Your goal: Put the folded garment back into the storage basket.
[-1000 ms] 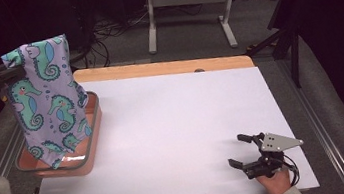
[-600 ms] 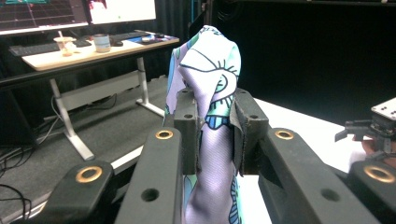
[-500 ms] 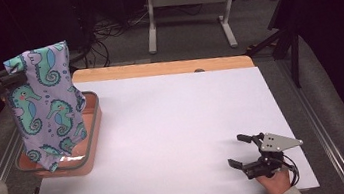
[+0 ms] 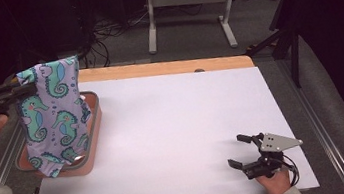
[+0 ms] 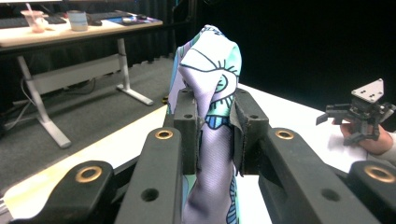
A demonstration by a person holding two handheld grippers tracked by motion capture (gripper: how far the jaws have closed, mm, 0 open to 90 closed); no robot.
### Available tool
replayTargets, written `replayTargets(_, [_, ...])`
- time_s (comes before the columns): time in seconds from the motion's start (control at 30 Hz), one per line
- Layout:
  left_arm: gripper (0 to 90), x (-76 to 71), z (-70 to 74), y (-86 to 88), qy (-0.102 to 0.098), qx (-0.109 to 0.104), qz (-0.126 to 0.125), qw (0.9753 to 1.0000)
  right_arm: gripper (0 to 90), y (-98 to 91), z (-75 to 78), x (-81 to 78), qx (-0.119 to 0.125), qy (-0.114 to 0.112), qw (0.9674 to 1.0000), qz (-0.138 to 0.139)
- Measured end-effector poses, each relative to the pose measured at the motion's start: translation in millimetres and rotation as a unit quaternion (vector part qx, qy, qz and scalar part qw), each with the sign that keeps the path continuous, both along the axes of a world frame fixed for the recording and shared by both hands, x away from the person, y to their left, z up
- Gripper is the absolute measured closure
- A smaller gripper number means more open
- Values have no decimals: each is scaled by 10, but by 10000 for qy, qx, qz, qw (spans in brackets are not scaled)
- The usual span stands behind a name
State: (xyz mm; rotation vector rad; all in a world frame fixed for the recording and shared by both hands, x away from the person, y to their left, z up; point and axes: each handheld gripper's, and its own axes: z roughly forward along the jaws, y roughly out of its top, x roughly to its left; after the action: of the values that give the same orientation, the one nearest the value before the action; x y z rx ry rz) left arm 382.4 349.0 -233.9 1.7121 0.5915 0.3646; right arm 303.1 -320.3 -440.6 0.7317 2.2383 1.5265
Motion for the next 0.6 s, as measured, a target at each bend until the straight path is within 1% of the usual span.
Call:
replayTargets(0.2, [749,19,-71,0,91,41,-66,9999,90,5,-6,6,9,25,10000,12])
replayTargets(0.27, [749,28,-92,-1,123,104,-97,9998,90,5,-6,6,6,25,10000,7])
replayTargets(0.5, [747,73,-162,-12,220,114,-188,9995,90,2,-6,7,5,28,10000,3])
replayTargets(0.6, [747,95,-196,-28,285,197,-230,9991,90,2,-8,8,11,35,10000,9])
